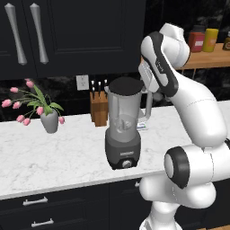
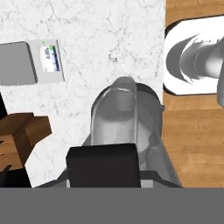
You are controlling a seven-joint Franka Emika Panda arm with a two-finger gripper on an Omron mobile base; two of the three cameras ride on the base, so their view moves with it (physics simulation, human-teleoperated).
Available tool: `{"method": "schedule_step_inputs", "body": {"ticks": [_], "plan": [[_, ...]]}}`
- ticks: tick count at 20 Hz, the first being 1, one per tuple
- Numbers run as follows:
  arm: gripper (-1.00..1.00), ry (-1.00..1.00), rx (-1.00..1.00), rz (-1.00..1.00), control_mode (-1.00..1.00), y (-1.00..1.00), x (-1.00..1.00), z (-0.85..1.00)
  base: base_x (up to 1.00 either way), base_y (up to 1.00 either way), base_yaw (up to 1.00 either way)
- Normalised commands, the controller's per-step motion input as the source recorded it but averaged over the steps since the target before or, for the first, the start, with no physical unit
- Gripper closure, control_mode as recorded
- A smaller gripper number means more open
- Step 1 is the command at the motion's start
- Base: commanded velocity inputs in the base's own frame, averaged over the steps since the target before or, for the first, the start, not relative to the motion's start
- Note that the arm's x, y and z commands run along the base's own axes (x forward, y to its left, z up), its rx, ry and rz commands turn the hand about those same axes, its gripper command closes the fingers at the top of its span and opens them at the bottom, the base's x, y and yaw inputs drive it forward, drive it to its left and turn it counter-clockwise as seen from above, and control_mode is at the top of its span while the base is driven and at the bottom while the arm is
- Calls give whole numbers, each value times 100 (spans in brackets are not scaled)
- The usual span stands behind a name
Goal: Close the lid blender by securely placing the lid on top.
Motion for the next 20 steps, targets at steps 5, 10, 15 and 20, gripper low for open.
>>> {"method": "schedule_step_inputs", "body": {"ticks": [5, 10, 15, 20], "plan": [[-100, 0, 0, 0, -100, 2, -10, 0, 0, 0, 0], [-100, 0, 0, 0, -100, 0, -8, 0, 0, 0, 0], [-100, -6, 0, 0, -100, 0, -2, 6, 0, 0, 0], [-100, -17, 0, 0, -100, -2, -32, 20, 0, 0, 0]]}}
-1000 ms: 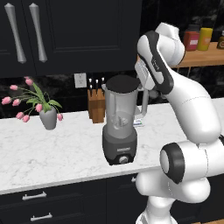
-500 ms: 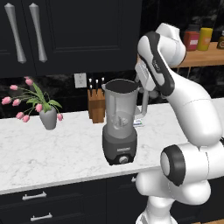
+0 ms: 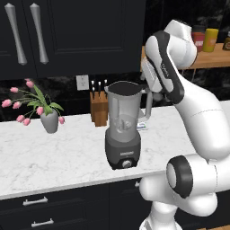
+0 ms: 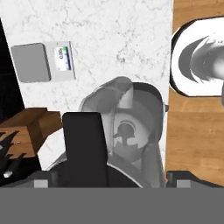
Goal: Close the lid blender by securely placing the lid on top.
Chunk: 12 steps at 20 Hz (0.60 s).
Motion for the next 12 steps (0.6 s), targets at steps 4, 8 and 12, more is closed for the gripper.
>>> {"method": "schedule_step_inputs", "body": {"ticks": [4, 8, 12], "plan": [[-100, -22, 0, 1, -100, 0, -88, 0, 0, 0, 0], [-100, -25, 0, 0, -100, 0, -100, 0, 0, 0, 0], [-100, -20, 2, 0, -100, -23, -100, 0, 0, 0, 0]]}}
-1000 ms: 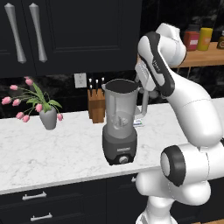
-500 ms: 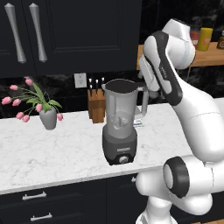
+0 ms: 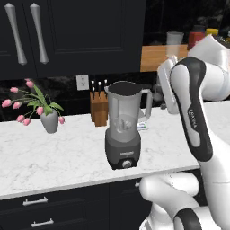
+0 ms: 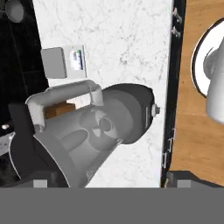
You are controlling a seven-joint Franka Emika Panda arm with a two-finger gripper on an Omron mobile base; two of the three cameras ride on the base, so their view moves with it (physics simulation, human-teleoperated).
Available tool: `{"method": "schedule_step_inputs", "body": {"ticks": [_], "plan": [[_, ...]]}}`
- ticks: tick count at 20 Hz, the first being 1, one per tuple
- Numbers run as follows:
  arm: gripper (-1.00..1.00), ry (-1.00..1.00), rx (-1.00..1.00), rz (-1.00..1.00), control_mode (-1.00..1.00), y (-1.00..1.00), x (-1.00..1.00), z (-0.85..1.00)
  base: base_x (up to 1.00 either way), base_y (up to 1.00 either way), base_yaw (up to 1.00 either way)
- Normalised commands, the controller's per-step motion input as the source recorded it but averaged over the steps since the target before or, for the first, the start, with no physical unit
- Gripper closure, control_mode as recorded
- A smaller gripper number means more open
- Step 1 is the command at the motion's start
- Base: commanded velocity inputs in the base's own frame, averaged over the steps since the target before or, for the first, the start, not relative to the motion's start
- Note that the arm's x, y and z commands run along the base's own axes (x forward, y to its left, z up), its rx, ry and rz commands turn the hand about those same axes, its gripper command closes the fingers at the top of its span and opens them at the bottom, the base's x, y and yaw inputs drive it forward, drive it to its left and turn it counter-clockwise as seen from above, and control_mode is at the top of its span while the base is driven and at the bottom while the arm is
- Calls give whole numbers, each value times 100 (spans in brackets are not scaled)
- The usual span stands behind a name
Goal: Close the lid blender by securely placing the lid on top.
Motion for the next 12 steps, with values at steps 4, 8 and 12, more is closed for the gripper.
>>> {"method": "schedule_step_inputs", "body": {"ticks": [4, 8, 12], "plan": [[-100, -10, 4, -3, -100, -52, -66, 0, 0, 0, 0], [-100, 0, 0, -1, -100, -30, -13, 0, 0, 0, 0], [-100, 0, 0, 0, -100, -1, 0, 0, 0, 0, 0]]}}
